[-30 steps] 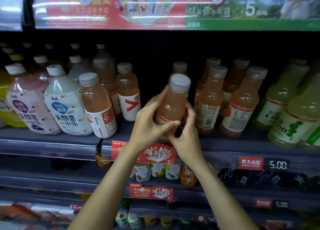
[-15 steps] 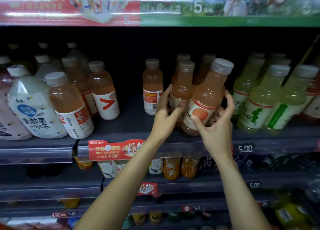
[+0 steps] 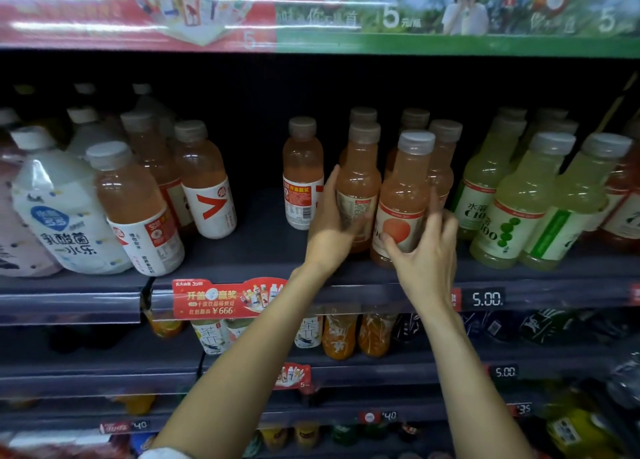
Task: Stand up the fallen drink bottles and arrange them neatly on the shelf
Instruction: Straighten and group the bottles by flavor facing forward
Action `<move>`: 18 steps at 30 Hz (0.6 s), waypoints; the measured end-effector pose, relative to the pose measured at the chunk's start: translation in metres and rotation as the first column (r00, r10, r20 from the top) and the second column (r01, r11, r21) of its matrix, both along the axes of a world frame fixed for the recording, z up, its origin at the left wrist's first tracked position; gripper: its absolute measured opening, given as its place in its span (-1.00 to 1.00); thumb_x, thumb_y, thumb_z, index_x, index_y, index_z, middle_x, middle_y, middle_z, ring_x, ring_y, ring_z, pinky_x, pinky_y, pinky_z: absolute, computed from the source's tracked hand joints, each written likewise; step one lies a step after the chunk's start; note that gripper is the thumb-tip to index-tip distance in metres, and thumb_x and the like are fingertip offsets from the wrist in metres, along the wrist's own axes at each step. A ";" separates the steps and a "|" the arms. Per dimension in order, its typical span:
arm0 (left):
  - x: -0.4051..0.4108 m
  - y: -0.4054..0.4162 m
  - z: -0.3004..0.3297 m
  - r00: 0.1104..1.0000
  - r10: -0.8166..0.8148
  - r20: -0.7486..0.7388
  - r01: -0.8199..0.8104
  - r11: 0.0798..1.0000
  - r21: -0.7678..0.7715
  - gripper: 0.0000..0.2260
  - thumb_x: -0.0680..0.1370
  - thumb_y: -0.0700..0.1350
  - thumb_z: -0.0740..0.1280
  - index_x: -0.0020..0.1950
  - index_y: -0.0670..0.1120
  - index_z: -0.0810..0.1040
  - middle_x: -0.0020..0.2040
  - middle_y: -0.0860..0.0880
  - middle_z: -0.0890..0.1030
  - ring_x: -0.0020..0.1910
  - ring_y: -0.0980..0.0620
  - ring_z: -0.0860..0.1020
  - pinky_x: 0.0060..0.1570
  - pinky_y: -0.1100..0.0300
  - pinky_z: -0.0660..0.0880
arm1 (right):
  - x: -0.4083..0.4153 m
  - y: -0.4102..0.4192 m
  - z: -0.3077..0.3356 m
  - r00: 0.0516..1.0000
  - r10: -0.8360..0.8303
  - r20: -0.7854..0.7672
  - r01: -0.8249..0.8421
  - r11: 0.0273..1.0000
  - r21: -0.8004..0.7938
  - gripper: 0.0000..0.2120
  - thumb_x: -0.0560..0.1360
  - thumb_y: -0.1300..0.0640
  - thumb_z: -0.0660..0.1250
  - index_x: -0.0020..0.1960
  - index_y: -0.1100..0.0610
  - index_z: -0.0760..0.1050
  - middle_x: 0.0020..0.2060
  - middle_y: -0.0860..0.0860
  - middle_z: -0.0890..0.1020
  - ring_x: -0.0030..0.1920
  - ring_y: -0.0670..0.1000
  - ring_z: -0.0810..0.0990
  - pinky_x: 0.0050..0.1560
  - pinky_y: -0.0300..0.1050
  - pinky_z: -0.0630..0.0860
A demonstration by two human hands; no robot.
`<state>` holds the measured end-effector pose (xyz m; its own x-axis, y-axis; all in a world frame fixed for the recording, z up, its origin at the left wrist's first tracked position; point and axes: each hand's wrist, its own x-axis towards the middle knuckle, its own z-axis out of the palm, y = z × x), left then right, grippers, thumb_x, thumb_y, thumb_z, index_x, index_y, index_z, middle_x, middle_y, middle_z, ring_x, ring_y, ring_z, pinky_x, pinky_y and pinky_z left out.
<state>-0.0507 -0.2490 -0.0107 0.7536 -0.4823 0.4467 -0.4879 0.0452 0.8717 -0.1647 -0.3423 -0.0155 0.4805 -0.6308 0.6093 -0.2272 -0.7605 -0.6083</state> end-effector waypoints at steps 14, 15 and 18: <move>-0.012 0.105 0.017 0.715 0.423 0.556 -0.432 0.893 -0.124 -0.68 0.57 -0.15 0.31 0.31 -0.19 0.48 0.17 -0.09 0.60 0.15 0.00 0.55 0.12 0.07 0.52 | 0.005 0.053 0.006 0.955 0.231 0.185 -0.148 0.913 -0.380 -0.68 0.48 0.30 0.32 0.24 0.23 0.48 0.16 0.18 0.51 0.20 0.10 0.44 0.26 -0.18 0.35; -0.010 0.121 0.016 0.617 0.501 0.607 -0.478 0.851 -0.216 -0.72 0.56 -0.20 0.32 0.26 -0.21 0.51 0.13 -0.12 0.61 0.11 -0.02 0.56 0.09 0.06 0.52 | 0.014 0.063 0.009 0.942 0.287 0.175 -0.201 0.898 -0.391 -0.70 0.48 0.31 0.32 0.21 0.23 0.50 0.14 0.18 0.53 0.18 0.10 0.46 0.24 -0.14 0.37; 0.005 0.164 0.014 0.372 0.715 0.591 -0.664 0.651 -0.369 -0.64 0.52 -0.21 0.39 0.28 -0.24 0.43 0.18 -0.21 0.54 0.19 -0.11 0.46 0.23 0.03 0.40 | 0.048 0.096 0.021 0.875 0.459 0.156 -0.370 0.840 -0.396 -0.73 0.49 0.30 0.30 0.18 0.21 0.52 0.12 0.18 0.53 0.17 0.08 0.46 0.22 -0.20 0.35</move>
<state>-0.0456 -0.0846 0.0029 0.3111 0.1113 0.9439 -0.7770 -0.5421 0.3200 -0.1162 -0.2464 0.0052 0.4635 -0.1339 0.8759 0.2732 -0.9188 -0.2850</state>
